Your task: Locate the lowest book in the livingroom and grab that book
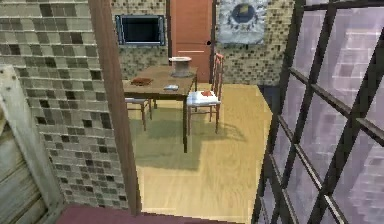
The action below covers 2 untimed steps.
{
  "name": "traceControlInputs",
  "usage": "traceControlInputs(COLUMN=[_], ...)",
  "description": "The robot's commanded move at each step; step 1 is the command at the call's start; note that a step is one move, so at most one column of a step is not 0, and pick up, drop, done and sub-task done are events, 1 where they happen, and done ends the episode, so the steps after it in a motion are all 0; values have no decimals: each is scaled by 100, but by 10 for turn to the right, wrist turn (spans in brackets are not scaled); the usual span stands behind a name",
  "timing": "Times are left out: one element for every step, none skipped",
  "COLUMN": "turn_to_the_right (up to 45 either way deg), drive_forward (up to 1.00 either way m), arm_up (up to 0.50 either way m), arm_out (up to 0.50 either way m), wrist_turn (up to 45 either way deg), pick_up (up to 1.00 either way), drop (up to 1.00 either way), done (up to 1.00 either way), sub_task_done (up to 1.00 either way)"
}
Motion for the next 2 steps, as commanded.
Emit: traceControlInputs(turn_to_the_right=[0,60], drive_forward=[100,0], arm_up=[0,0], arm_out=[0,0], wrist_turn=[0,0], pick_up=[0,0], drop=[0,0], done=[0,0], sub_task_done=[0,0])
